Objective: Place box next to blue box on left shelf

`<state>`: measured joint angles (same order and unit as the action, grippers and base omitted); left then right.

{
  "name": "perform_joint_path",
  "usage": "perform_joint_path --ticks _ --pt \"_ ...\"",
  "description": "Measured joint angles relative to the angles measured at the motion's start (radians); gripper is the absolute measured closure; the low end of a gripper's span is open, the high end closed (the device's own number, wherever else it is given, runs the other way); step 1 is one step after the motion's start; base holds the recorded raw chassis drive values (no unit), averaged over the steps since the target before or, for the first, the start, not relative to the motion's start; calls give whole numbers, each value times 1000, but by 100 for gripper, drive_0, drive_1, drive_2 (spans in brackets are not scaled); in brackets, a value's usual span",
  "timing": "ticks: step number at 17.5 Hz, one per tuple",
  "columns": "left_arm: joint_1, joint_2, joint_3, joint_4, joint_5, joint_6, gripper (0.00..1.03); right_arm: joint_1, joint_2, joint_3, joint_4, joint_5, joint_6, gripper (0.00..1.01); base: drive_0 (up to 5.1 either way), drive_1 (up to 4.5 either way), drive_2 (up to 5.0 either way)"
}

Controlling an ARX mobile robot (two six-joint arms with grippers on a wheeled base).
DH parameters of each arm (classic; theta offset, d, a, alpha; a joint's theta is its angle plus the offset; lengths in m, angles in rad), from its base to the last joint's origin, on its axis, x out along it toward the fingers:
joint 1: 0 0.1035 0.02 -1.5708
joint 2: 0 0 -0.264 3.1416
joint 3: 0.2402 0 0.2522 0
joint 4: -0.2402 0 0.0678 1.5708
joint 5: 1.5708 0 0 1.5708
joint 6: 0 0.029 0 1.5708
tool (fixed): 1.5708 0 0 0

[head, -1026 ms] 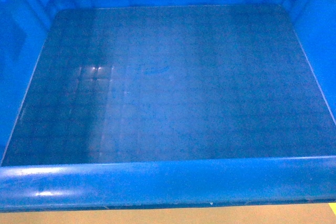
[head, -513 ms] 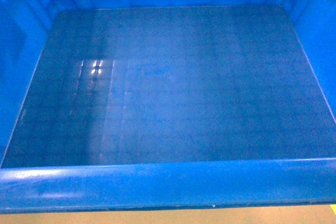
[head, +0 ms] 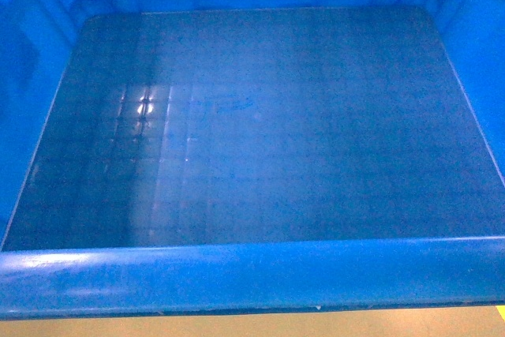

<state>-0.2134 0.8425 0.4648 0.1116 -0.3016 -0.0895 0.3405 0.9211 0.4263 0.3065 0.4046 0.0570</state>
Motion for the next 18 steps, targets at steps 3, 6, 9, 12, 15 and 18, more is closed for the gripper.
perform_joint_path --ticks 3,6,9,12,15,18 --pt "0 0 0 2 -1 0 85 0 0 0 1 2 0 84 1 432 -429" --pt "0 1 0 1 0 0 85 0 0 0 0 2 0 84 5 435 -426" --pt "0 1 0 1 0 0 85 0 0 0 0 3 0 84 -7 423 -437" --pt "0 1 0 -1 0 0 85 0 0 0 -2 2 0 84 0 431 -430" --pt "0 1 0 1 -1 0 85 0 0 -1 0 3 0 84 0 431 -430" --pt "0 1 0 2 2 0 85 0 0 -1 0 3 0 84 -1 429 -431"
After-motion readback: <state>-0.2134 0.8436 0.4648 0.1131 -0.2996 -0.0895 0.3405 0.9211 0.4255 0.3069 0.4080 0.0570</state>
